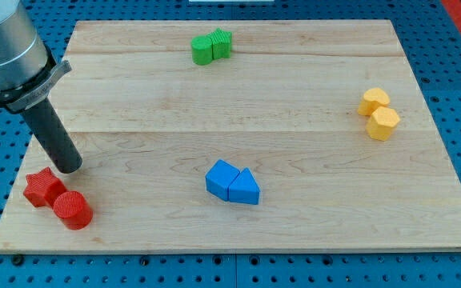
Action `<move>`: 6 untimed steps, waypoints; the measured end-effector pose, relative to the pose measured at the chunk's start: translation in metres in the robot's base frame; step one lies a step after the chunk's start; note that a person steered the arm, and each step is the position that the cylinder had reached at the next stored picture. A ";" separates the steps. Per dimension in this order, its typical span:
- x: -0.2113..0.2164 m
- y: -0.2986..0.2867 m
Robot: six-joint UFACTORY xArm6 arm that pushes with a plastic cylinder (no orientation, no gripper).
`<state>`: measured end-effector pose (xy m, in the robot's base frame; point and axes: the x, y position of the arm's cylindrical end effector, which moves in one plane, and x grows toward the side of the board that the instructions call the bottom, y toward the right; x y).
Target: Point your arm towards bottom center
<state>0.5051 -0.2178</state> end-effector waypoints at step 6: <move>0.017 0.389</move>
